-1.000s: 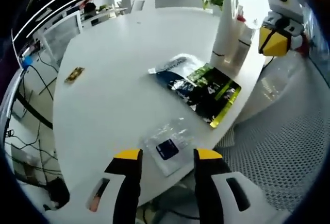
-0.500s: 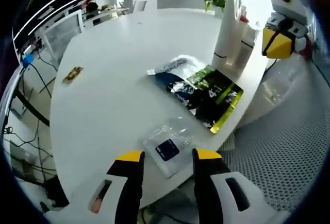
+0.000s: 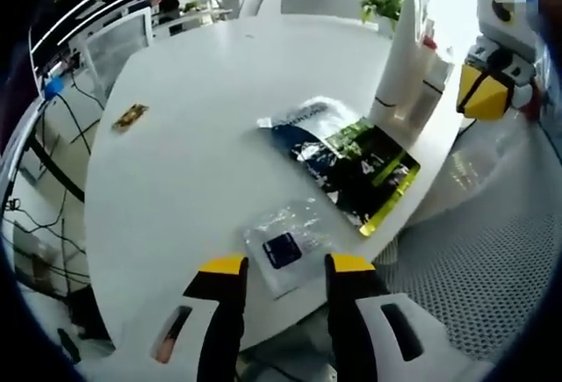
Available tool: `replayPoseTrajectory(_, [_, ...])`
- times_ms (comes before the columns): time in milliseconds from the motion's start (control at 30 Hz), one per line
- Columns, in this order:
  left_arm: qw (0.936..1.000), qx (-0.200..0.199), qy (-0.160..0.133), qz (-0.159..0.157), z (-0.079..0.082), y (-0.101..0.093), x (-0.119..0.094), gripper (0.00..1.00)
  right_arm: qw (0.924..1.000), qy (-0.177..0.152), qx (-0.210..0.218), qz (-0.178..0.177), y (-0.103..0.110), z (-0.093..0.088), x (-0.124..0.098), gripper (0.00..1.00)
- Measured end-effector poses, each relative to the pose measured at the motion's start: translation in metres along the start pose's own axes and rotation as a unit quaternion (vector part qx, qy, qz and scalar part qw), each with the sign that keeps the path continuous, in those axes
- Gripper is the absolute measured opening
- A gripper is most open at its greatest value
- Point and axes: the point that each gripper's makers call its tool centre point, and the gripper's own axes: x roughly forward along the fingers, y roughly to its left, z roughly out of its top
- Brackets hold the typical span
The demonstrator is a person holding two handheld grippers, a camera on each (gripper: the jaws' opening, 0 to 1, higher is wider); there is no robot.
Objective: Arrange the skincare products in the storage area until every visible bottle or jar stands upright without overlapping.
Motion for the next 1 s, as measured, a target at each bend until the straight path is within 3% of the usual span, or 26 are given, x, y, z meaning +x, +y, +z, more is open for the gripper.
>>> replayPoseTrajectory(233, [0.9992, 0.039, 0.003, -0.007, 0.0, -0.005, 0.0, 0.41, 1.0, 0.002, 0.004, 0.002, 0.0, -0.001, 0.0, 0.0])
replayPoseTrajectory(367, [0.9944, 0.104, 0.007, -0.013, 0.004, -0.008, 0.002, 0.45, 0.9998, 0.002, 0.016, 0.009, 0.002, -0.002, 0.0, 0.0])
replayPoseTrajectory(467, [0.9923, 0.119, 0.016, -0.031, 0.009, -0.011, 0.004, 0.48, 0.9998, 0.003, 0.017, 0.01, 0.002, -0.002, 0.0, 0.0])
replayPoseTrajectory(633, [0.9842, 0.162, 0.041, -0.06, 0.011, -0.013, 0.008, 0.52, 0.9998, 0.007, 0.015, 0.013, 0.004, -0.004, 0.001, 0.0])
replayPoseTrajectory(767, [0.9739, 0.199, 0.057, -0.094, 0.017, -0.019, 0.008, 0.53, 0.9997, 0.01, 0.016, 0.015, 0.004, -0.005, 0.002, 0.0])
replayPoseTrajectory(900, [0.9647, 0.228, 0.098, -0.088, 0.012, -0.008, 0.011, 0.49, 0.9997, 0.012, 0.017, 0.016, 0.005, -0.006, 0.003, 0.0])
replayPoseTrajectory(1000, [0.963, 0.226, 0.111, -0.096, 0.008, -0.007, 0.013, 0.49, 0.9997, 0.013, 0.014, 0.015, 0.005, -0.006, 0.003, 0.0])
